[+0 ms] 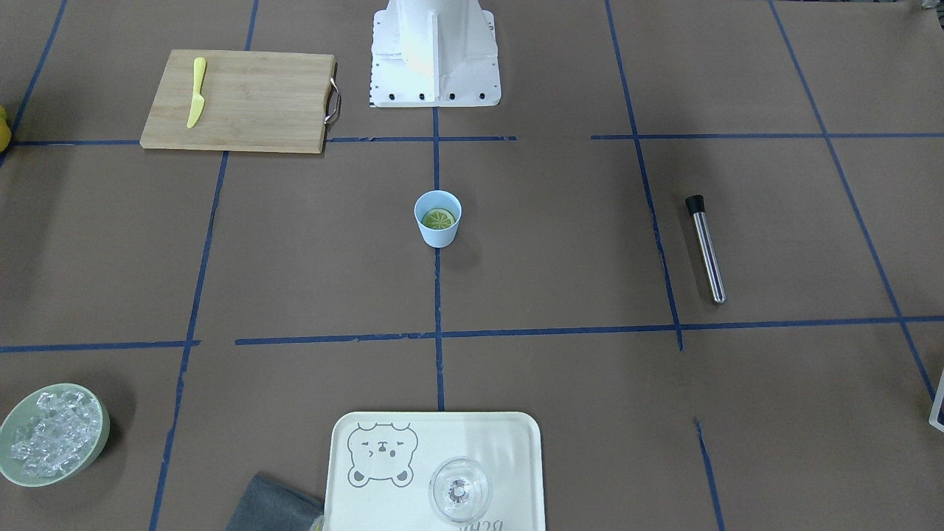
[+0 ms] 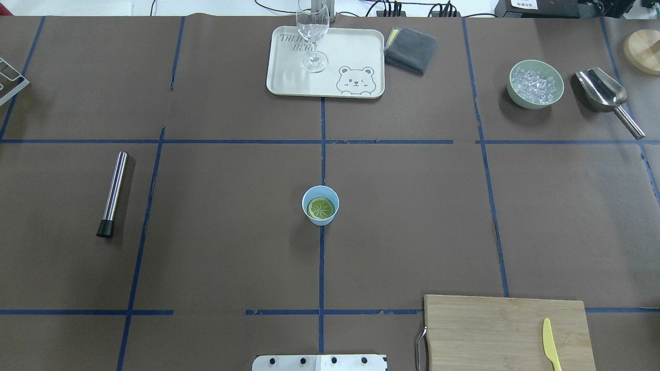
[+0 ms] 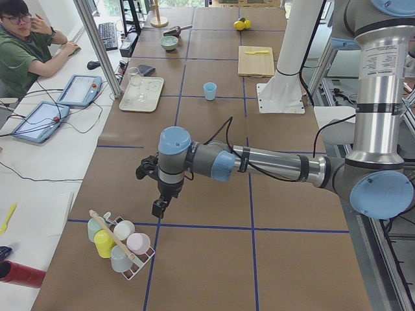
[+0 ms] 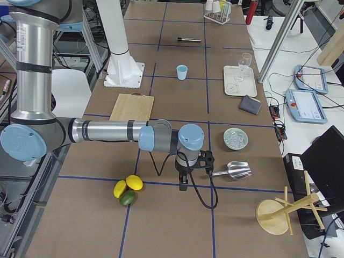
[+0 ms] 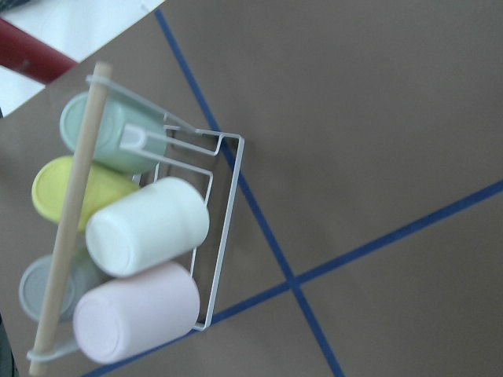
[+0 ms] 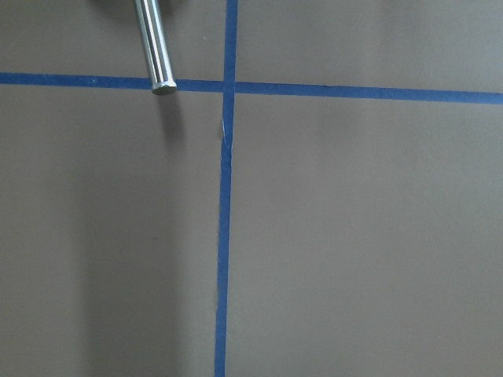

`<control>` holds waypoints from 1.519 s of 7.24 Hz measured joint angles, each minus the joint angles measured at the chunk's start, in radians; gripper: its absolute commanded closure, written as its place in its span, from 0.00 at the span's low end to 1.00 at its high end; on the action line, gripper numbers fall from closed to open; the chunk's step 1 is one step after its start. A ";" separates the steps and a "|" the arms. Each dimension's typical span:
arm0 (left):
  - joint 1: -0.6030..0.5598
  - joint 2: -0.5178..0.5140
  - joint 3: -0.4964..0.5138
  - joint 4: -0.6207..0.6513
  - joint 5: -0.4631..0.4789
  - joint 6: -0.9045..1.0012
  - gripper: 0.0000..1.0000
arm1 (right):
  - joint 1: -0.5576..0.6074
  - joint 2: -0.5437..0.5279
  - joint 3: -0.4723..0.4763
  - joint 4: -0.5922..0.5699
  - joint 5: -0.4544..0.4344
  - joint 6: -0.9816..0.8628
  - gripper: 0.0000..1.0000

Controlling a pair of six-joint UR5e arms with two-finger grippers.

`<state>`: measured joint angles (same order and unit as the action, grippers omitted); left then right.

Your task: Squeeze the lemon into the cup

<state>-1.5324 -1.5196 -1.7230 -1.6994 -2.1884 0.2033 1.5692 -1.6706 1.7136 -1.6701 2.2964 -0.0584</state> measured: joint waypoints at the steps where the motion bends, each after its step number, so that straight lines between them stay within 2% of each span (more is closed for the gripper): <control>1: -0.012 0.022 0.005 0.026 -0.036 0.002 0.00 | 0.000 0.000 0.002 0.001 0.000 0.000 0.00; 3: -0.046 0.056 0.008 0.087 -0.137 0.002 0.00 | 0.000 0.000 0.003 0.001 0.000 0.000 0.00; 5: -0.061 0.073 0.002 0.141 -0.187 0.002 0.00 | 0.000 0.000 0.003 0.001 0.001 0.000 0.00; 11: -0.083 0.074 -0.006 0.147 -0.190 0.008 0.00 | 0.000 -0.001 0.003 0.001 0.002 -0.001 0.00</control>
<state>-1.6156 -1.4455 -1.7287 -1.5522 -2.3786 0.2113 1.5693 -1.6714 1.7167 -1.6690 2.2979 -0.0598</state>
